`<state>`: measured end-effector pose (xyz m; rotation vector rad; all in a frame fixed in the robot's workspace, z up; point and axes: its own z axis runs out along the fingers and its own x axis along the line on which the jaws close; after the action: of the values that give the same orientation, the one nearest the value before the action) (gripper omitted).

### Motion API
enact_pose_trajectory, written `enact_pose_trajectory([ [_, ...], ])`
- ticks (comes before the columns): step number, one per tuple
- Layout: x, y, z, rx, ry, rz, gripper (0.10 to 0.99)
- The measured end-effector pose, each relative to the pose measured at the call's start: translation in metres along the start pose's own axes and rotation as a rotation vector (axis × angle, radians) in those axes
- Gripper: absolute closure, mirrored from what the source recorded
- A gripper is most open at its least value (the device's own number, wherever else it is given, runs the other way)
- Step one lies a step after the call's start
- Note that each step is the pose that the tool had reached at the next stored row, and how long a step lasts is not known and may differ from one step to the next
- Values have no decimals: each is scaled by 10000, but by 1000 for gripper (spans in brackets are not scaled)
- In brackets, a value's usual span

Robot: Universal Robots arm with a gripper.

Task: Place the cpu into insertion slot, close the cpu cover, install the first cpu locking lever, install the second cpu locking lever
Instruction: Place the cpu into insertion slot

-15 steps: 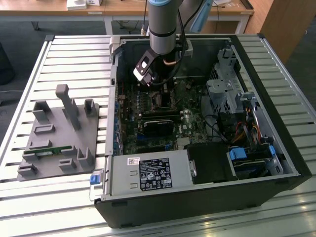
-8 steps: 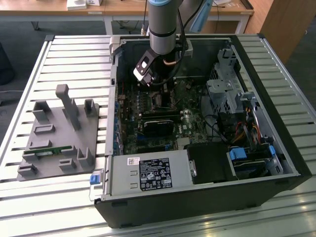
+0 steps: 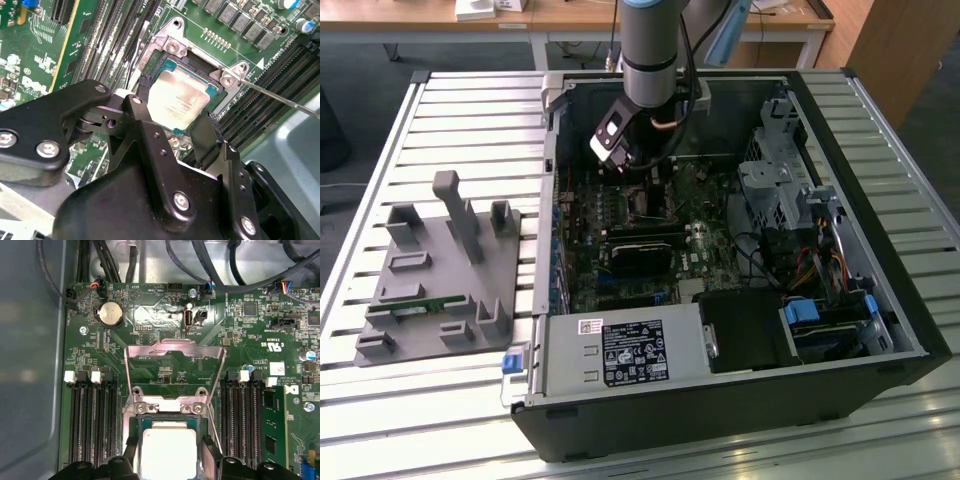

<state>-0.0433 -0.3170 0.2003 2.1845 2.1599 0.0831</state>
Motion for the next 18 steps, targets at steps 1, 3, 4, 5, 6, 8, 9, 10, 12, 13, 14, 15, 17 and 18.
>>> enact_pose_trajectory([
  [1, 0, 1, -14, 1, -2, 0, 482],
  [3, 0, 3, -25, 3, 0, -1, 494],
  [4, 0, 6, -26, 12, 1, 0, 561],
  [5, 0, 8, -29, 24, 0, -1, 620],
  [6, -1, 8, -33, 32, -2, 0, 678],
  [8, -1, 11, -44, 50, -2, -1, 737],
  [9, 0, 12, -48, 59, -1, -1, 796],
  [10, 0, 14, -51, 68, -1, -1, 796],
  [12, 0, 16, -52, 82, 1, -1, 914],
  [13, -1, 15, -53, 84, -1, -1, 973],
  [14, -1, 15, -54, 85, -2, -1, 973],
  [15, 0, 16, -54, 85, -2, -1, 980],
  [17, 0, 16, -54, 86, -2, -1, 980],
  [18, -1, 16, -55, 87, -4, -1, 980],
])
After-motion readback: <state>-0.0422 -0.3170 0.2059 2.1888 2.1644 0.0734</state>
